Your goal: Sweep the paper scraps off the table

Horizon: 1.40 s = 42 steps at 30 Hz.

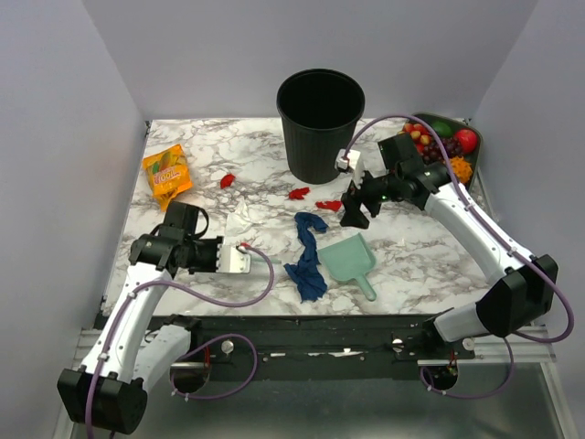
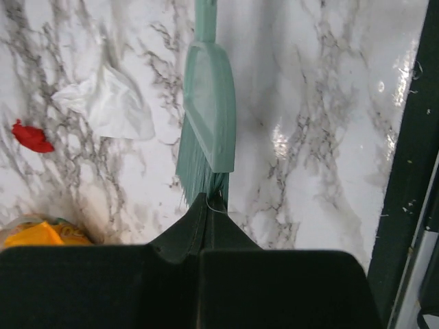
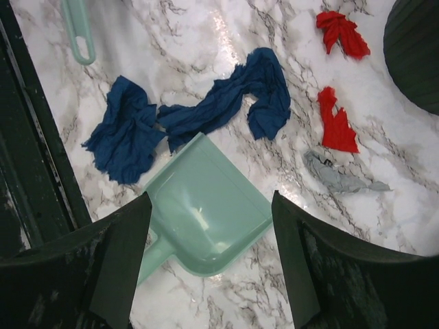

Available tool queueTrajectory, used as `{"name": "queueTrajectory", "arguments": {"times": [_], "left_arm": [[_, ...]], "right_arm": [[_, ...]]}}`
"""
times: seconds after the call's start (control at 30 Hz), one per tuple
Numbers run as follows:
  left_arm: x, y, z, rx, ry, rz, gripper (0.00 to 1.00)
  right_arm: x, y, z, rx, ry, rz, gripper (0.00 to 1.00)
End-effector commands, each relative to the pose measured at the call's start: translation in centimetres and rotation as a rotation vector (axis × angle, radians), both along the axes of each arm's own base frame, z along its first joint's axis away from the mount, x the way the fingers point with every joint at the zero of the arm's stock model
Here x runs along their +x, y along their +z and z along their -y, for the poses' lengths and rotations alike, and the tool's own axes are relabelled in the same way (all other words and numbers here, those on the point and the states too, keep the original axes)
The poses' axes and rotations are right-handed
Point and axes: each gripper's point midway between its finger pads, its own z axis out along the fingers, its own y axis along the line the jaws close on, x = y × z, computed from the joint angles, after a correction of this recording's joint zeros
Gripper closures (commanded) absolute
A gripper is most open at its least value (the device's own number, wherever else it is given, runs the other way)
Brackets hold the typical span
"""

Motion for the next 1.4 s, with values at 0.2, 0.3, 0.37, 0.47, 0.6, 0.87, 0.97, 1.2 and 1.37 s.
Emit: {"name": "queueTrajectory", "arguments": {"times": [0.2,0.3,0.37,0.47,0.6,0.87,0.97,1.2,1.37], "left_arm": [[3.9,5.5,3.4,-0.173,0.016,0.101,1.0],[5.4,6.7,4.1,-0.203,0.024,0.202,1.0],[6.7,7.5,4.7,-0.222,0.03,0.272,1.0],[8.2,8.3,6.0,-0.227,0.015,0.348,1.0],[9.0,8.8,8.6,-0.239,-0.023,0.382,1.0],[10.5,11.3,12.4,-0.308,-0.067,0.517,1.0],[10.6,11.2,13.3,-0.32,-0.081,0.52,1.0],[10.3,12.9,15.1,-0.377,-0.121,0.568,1.0],[10.3,13.7,15.5,-0.402,-0.133,0.602,1.0]], "right_arm": [[-1.7,1.9,-2.1,0.091,0.077,-0.044,0.19],[-2.5,2.7,-2.7,0.136,0.08,-0.101,0.15],[-2.8,2.6,-3.2,0.148,0.072,-0.171,0.12],[-2.7,2.5,-3.7,0.149,0.058,-0.258,0.08],[-2.3,3.2,-4.6,0.167,0.063,-0.326,0.07],[-1.9,2.7,-6.2,0.211,0.083,-0.447,0.04],[-2.4,2.3,-6.3,0.22,0.089,-0.489,0.02],[-2.1,0.9,-6.5,0.215,0.047,-0.54,0.03],[-2.0,0.3,-6.6,0.214,0.033,-0.56,0.06]]}}
